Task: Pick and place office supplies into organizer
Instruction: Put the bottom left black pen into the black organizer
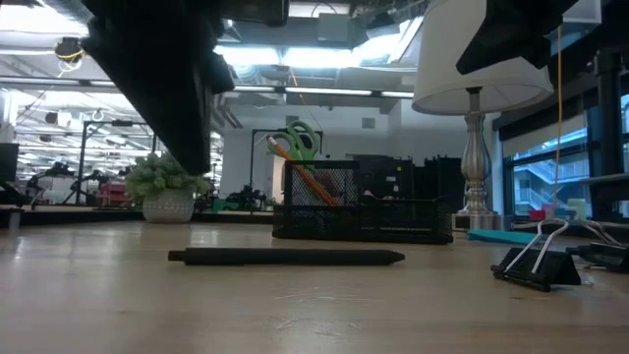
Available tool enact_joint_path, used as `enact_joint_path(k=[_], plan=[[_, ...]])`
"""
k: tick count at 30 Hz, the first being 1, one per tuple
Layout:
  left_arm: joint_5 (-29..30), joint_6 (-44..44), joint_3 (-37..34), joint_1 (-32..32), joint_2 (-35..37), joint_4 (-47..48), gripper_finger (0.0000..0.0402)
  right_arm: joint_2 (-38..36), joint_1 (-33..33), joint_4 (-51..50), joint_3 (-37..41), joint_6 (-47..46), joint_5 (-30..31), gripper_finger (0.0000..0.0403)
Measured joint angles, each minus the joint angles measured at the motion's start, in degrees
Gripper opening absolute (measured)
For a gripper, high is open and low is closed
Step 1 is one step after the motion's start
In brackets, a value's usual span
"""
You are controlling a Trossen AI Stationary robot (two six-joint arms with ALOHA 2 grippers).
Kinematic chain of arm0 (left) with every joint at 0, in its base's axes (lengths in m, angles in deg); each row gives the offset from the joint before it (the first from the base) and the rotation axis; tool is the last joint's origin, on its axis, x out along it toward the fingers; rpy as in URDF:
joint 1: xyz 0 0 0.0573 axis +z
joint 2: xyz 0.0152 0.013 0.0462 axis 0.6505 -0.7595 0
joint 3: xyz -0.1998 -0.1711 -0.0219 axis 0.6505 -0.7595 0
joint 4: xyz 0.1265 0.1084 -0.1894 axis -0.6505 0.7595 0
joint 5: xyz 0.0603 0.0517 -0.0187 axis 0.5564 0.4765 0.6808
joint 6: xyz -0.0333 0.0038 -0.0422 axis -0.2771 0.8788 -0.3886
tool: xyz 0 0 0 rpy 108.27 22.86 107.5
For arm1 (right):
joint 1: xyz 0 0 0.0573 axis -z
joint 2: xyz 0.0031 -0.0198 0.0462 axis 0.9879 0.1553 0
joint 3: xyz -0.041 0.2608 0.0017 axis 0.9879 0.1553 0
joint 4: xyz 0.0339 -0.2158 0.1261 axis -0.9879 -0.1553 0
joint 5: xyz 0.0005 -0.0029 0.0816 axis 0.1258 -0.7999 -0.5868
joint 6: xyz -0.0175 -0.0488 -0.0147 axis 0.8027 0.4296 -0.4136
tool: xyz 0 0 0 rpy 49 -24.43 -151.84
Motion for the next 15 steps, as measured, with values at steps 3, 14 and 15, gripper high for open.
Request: enact_joint_path(k=[3, 14, 15], plan=[[1.9, -0.9, 0.0, 0.4, 0.0, 0.0, 0.0015, 0.0, 0.0, 0.0, 0.0, 0.0, 0.0, 0.0029], [-3.9, -0.6, 0.0, 3.7, -0.5, -2.1, 0.0113, 0.0, 0.0, 0.0, 0.0, 0.0, 0.0, 0.0029], [-3.9, -0.1, 0.0, 3.8, -0.5, -2.5, 0.0122, 0.0, 0.0, 0.0, 0.0, 0.0, 0.0, 0.0029]])
